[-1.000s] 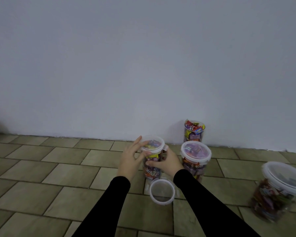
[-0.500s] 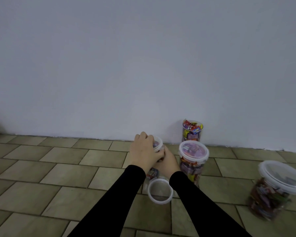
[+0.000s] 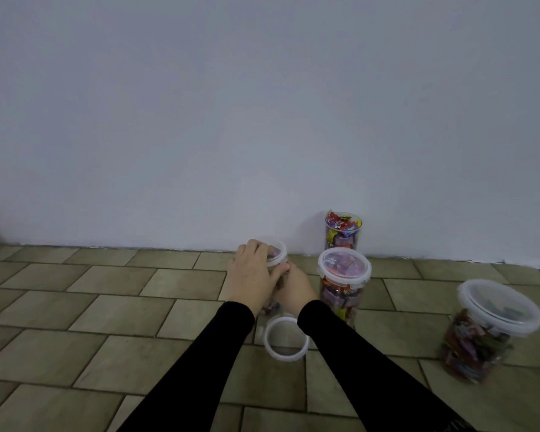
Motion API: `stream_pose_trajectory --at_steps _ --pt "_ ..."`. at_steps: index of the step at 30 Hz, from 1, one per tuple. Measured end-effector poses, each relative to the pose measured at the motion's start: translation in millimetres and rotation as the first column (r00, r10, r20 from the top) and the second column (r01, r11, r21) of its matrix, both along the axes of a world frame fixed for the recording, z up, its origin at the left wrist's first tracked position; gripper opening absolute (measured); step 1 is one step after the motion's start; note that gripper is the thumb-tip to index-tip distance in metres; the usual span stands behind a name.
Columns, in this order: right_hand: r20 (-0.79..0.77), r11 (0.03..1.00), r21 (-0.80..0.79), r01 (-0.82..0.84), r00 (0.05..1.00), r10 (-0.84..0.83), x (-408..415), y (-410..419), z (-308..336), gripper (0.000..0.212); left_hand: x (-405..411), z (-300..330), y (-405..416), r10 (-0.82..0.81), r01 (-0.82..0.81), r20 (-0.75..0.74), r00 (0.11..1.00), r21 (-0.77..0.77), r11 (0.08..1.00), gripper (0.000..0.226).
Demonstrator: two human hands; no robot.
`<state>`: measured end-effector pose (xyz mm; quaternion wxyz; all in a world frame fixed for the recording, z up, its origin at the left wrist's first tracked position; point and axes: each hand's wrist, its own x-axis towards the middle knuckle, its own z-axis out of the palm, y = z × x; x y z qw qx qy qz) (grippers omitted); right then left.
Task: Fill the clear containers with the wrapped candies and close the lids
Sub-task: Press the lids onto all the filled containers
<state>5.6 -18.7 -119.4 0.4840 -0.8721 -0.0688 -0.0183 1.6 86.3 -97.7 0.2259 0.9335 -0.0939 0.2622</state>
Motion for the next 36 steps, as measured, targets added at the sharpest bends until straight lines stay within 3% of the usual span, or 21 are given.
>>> stream_pose_trajectory --at_steps 3,6,8,9,11,13,15,17,25,29,33,36 --pt "-0.020 0.976 -0.213 0.047 0.998 -0.052 -6.0 -9.5 5.9 0.023 -6.2 -4.8 8.6 -0.036 0.036 0.054 0.998 0.015 0.999 0.033" --pt "-0.012 0.949 -0.304 0.088 0.995 -0.096 -19.8 -27.1 23.4 0.027 -20.4 -10.7 7.1 -0.069 0.047 0.251 0.966 0.093 0.995 0.020" --pt "0.014 0.936 -0.336 0.102 0.995 -0.103 -32.0 -35.1 37.8 0.027 -29.3 -15.7 7.0 -0.138 0.112 0.232 0.963 0.119 0.986 0.013" --pt "0.038 0.937 -0.337 0.097 0.995 -0.090 -39.3 -38.7 44.5 0.028 -34.2 -16.9 6.2 -0.185 0.168 0.137 0.973 0.122 0.978 0.010" --pt "0.057 0.958 -0.275 0.087 0.996 -0.074 -56.0 -44.8 56.0 0.029 -45.6 -16.9 0.9 -0.256 0.277 -0.188 0.948 0.098 0.956 0.010" --pt "0.063 0.978 -0.190 0.089 0.995 -0.078 -66.9 -53.8 66.4 0.024 -55.5 -16.4 -8.2 -0.179 0.300 -0.521 0.835 0.158 0.941 0.016" --pt "0.105 0.981 -0.135 0.143 0.986 -0.129 -68.3 -65.9 79.0 0.019 -60.7 -16.5 -17.6 -0.067 0.312 -0.684 0.726 0.241 0.919 0.027" --pt "0.156 0.976 -0.052 0.210 0.967 -0.200 -63.9 -81.0 90.8 0.017 -60.6 -18.8 -26.2 0.002 0.320 -0.721 0.693 0.309 0.896 0.033" --pt "0.172 0.928 0.041 0.370 0.912 -0.372 -30.4 -132.7 80.9 0.016 -68.0 -24.0 -43.2 0.152 0.272 -0.681 0.716 0.472 0.838 0.029" --pt "0.081 0.881 0.161 0.444 0.884 -0.460 -9.2 -150.0 74.1 0.022 -68.2 15.0 -44.7 0.088 0.163 -0.575 0.813 0.370 0.915 0.029" --pt "-0.024 0.880 0.126 0.457 0.889 -0.458 18.4 -157.6 66.5 0.042 -60.0 61.7 -41.9 0.053 0.080 -0.475 0.878 0.255 0.964 0.023" --pt "-0.114 0.915 0.104 0.389 0.919 -0.377 38.4 -158.9 58.4 0.073 -46.6 87.4 -43.8 0.050 0.027 -0.328 0.943 0.227 0.973 0.023"
